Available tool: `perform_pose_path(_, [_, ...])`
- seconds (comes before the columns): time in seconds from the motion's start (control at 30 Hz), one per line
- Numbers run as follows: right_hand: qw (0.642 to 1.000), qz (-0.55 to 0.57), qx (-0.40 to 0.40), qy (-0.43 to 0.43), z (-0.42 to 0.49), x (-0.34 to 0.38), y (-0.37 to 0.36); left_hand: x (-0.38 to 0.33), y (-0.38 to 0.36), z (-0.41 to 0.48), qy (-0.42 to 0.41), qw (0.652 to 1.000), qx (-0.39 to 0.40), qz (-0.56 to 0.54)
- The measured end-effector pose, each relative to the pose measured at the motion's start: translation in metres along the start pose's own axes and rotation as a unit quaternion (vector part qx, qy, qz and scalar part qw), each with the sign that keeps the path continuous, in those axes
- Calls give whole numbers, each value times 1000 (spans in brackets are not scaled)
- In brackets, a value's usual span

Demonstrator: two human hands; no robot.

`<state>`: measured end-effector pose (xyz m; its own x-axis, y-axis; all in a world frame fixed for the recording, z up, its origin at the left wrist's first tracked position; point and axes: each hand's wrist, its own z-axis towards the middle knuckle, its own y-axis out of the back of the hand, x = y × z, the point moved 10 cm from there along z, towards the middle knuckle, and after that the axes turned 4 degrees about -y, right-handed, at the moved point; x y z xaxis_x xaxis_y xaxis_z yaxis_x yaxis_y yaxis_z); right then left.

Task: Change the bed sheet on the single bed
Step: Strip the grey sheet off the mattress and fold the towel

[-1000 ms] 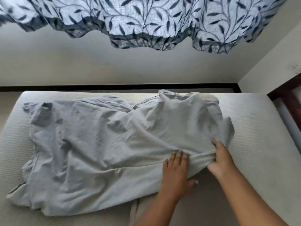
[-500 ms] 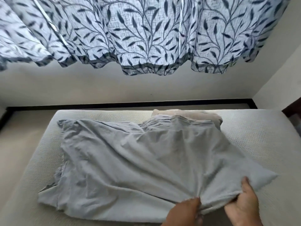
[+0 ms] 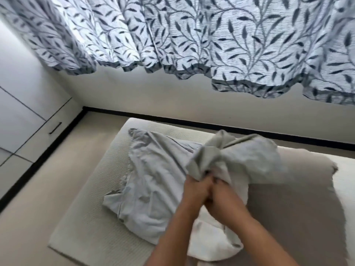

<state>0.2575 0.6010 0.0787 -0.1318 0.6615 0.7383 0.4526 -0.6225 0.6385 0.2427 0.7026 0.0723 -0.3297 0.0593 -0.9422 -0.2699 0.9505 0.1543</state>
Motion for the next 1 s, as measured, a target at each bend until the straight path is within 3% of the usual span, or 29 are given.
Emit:
perform_pose_path(0.07, [988, -77, 134, 26, 9, 14, -68, 23, 63, 11, 47, 991, -118, -39])
perform_pose_path(0.1, [985, -19, 172, 9, 14, 15, -102, 38, 94, 14, 60, 983, -160, -60])
perform_pose_path(0.17, [961, 210, 157, -83, 29, 2, -142, 70, 137, 21, 74, 982, -160, -71])
perform_pose_path(0.2, [930, 321, 122, -130, 32, -10, -154, 85, 142, 25, 76, 987, -123, -73])
perform_pose_path(0.27, [866, 430, 53, -250, 44, -31, -170, 101, 149, 28, 76, 992, -70, -67])
perform_pose_path(0.33, [857, 402, 19, -322, 65, -44, -179, 126, 156, 34, 86, 994, -23, -71])
perform_pose_path(0.4, [888, 316, 27, -332, 98, -44, -175, 132, 154, 37, 77, 996, 40, -33])
perform_pose_path(0.43, [890, 301, 46, -339, 112, -39, -176, 129, 154, 35, 61, 995, 73, -4])
perform_pose_path(0.57, [833, 299, 190, -424, 138, -21, -219, 138, 138, 26, -63, 972, 204, 95])
perform_pose_path(0.6, [838, 259, 232, -420, 141, -19, -232, 152, 129, 28, -85, 965, 216, 119])
perform_pose_path(0.67, [876, 112, 266, -385, 148, -23, -249, 185, 123, 30, -43, 966, 221, 128])
perform_pose_path(0.73, [910, 24, 201, -362, 158, -24, -241, 191, 122, 22, -20, 966, 246, 71])
perform_pose_path(0.8, [913, 92, 79, -389, 171, -17, -222, 172, 150, 40, -34, 974, 211, 76])
perform_pose_path(0.9, [874, 252, -103, -402, 197, 1, -190, 127, 218, 57, -56, 993, 91, -44])
perform_pose_path(1.0, [886, 267, -239, -295, 247, 65, -170, 113, 289, 83, -17, 989, -78, -127])
